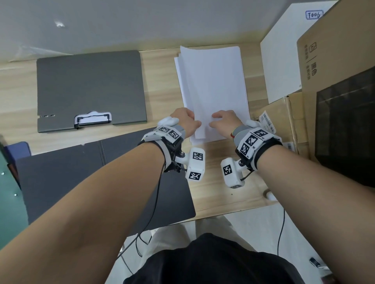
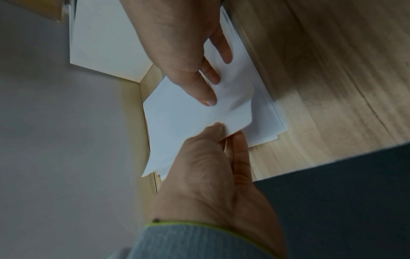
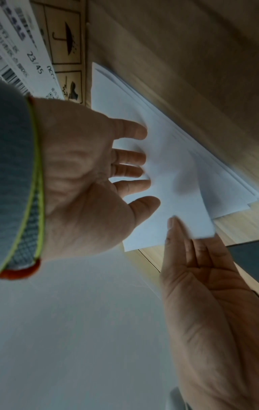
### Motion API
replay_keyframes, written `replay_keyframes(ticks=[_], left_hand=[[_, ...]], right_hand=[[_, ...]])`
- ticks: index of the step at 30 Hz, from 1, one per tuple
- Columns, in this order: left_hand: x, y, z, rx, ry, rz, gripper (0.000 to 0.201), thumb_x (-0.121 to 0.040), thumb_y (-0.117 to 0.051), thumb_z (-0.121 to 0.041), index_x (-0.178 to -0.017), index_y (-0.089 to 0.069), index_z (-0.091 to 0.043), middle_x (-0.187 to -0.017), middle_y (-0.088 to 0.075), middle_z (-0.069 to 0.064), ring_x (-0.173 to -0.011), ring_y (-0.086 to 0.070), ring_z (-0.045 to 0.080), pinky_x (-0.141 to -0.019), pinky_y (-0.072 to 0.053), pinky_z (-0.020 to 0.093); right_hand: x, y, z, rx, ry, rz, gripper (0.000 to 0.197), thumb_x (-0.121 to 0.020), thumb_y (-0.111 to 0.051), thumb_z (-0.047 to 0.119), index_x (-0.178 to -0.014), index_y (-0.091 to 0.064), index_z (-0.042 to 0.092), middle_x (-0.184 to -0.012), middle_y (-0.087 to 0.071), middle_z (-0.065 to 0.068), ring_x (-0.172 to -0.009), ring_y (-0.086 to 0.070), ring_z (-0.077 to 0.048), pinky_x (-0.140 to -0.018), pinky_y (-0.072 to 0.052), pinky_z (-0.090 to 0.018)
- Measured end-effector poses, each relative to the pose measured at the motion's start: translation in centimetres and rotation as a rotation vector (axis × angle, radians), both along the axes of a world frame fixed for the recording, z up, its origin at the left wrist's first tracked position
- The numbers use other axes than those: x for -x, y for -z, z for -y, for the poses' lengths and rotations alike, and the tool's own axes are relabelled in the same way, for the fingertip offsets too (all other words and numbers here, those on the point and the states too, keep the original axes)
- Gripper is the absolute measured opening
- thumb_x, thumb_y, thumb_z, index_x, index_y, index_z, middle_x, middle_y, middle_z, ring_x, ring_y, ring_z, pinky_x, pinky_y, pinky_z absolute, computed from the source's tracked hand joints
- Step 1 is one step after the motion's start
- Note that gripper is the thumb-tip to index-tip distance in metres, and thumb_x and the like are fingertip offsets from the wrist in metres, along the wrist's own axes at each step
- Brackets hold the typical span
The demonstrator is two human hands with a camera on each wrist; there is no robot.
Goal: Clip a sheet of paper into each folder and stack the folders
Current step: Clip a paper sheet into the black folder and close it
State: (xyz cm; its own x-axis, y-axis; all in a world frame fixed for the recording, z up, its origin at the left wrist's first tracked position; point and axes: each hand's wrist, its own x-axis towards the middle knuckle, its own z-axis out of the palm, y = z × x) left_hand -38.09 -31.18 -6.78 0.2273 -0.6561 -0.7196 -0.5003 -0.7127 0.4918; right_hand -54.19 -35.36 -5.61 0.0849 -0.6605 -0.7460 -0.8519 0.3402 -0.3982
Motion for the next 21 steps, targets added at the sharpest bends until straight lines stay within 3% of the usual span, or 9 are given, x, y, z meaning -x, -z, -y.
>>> replay_keyframes(ticks=[2,5,9,11,14,16,18,21], left_hand=[[0.2,0.3,0.1,-0.005,-0.001,-0.039,0.042,-0.047,-0.064,-0.057,-0.083,-0.059,-0.035,-0.078,-0.073,-0.013,-0.074,-0.073,0.017,-0.079,-0.060,0.040],[0.4,0.8,0.5,0.008,0.002,-0.096,0.035,-0.056,-0.063,-0.056,-0.081,-0.064,-0.031,-0.085,-0.075,-0.006,-0.077,-0.074,0.023,-0.078,-0.061,0.043],[0.4,1.7,1.4,0.052,-0.029,-0.068,0.056,-0.054,-0.057,-0.063,-0.092,-0.069,-0.024,-0.085,-0.075,-0.003,-0.074,-0.073,0.024,-0.074,-0.062,0.044],[0.2,1.7,2.0,0.046,-0.021,-0.052,0.057,-0.060,-0.055,-0.058,-0.101,-0.070,-0.022,-0.092,-0.075,-0.001,-0.079,-0.073,0.025,-0.080,-0.060,0.045],[-0.3,-0.6,2.2,0.071,0.010,-0.029,0.050,-0.068,-0.056,-0.056,-0.109,-0.069,-0.031,-0.100,-0.074,-0.009,-0.091,-0.070,0.021,-0.089,-0.056,0.041],[-0.8,-2.9,1.7,0.136,0.012,-0.084,0.034,-0.084,-0.061,-0.041,-0.115,-0.068,-0.030,-0.108,-0.072,-0.009,-0.097,-0.067,0.018,-0.094,-0.052,0.036],[-1.5,-4.2,1.1,0.221,0.020,-0.168,0.031,-0.091,-0.063,-0.026,-0.121,-0.067,-0.022,-0.116,-0.070,-0.004,-0.104,-0.064,0.017,-0.097,-0.050,0.035],[-4.1,-5.8,-1.1,0.283,-0.033,-0.368,0.033,-0.093,-0.065,-0.018,-0.126,-0.063,-0.013,-0.124,-0.069,0.003,-0.111,-0.067,0.024,-0.098,-0.053,0.047]], right_hand=[[0.0,-0.1,0.0,-0.003,-0.008,-0.003,0.046,-0.088,-0.061,0.029,-0.132,-0.054,0.020,-0.144,-0.036,-0.005,-0.121,-0.053,-0.025,-0.099,-0.043,-0.033],[0.1,-0.2,0.0,-0.004,-0.022,-0.010,0.046,-0.088,-0.060,0.029,-0.133,-0.053,0.020,-0.144,-0.037,-0.004,-0.122,-0.052,-0.024,-0.099,-0.042,-0.033],[0.1,-0.8,0.1,-0.013,-0.044,-0.010,0.048,-0.089,-0.059,0.029,-0.135,-0.051,0.021,-0.145,-0.039,-0.005,-0.124,-0.051,-0.025,-0.098,-0.043,-0.033],[0.1,-1.2,0.1,-0.011,-0.068,-0.026,0.049,-0.089,-0.058,0.029,-0.136,-0.050,0.022,-0.145,-0.040,-0.006,-0.123,-0.051,-0.025,-0.099,-0.043,-0.033],[0.2,-2.0,0.1,0.040,-0.085,-0.069,0.050,-0.089,-0.058,0.032,-0.137,-0.048,0.022,-0.144,-0.038,-0.007,-0.121,-0.052,-0.027,-0.096,-0.043,-0.033],[0.4,-2.8,0.2,0.087,-0.041,-0.057,0.054,-0.091,-0.057,0.035,-0.140,-0.042,0.020,-0.146,-0.035,-0.009,-0.124,-0.050,-0.027,-0.094,-0.040,-0.031],[0.9,-3.6,0.7,0.119,0.067,-0.032,0.062,-0.091,-0.057,0.042,-0.145,-0.034,0.019,-0.148,-0.034,-0.008,-0.127,-0.047,-0.027,-0.096,-0.038,-0.032],[0.8,-5.0,0.9,0.077,0.252,0.047,0.079,-0.086,-0.057,0.057,-0.149,-0.024,0.020,-0.146,-0.039,-0.003,-0.126,-0.048,-0.024,-0.096,-0.039,-0.033]])
